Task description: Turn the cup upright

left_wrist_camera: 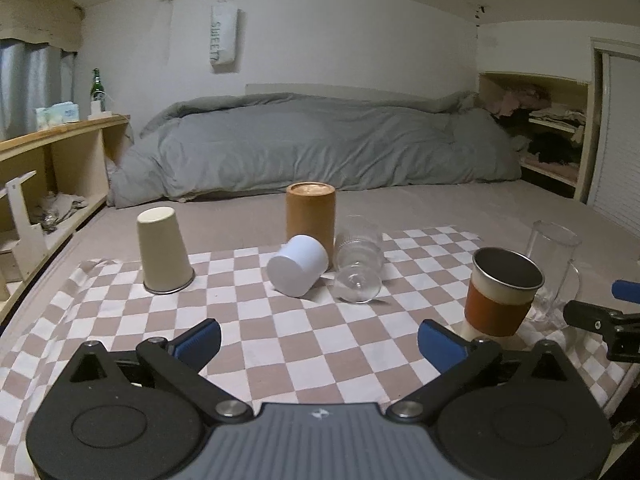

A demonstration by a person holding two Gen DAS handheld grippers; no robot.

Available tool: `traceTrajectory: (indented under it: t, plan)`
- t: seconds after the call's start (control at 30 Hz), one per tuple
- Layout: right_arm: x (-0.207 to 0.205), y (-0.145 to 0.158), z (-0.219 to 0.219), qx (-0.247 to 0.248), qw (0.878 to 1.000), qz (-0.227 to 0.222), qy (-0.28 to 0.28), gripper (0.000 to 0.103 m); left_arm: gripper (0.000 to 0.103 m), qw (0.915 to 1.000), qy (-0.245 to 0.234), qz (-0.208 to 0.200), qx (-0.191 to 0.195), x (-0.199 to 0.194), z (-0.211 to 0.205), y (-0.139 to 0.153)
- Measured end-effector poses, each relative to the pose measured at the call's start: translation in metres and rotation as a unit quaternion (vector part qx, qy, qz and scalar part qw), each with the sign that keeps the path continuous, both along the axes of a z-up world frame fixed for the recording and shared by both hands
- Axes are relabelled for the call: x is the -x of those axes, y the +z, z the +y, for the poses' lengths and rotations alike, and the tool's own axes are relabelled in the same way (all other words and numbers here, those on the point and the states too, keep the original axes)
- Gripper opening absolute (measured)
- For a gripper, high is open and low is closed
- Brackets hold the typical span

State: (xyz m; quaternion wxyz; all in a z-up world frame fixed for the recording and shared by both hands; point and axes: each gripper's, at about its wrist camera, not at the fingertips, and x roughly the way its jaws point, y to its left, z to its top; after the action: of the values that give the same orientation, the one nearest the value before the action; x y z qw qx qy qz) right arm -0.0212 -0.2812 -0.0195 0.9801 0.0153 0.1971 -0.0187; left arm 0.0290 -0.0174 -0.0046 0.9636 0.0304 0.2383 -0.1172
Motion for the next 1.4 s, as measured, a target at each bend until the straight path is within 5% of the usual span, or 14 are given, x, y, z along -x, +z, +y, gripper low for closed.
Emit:
traceTrajectory:
  t: [1.4]
  plan:
    - [0.009, -0.003, 0.017, 0.025, 1.000, 0.004, 0.002, 0.103, 0.103, 0.9996, 0.018, -0.016, -0.017, 0.021, 0.006, -0.015]
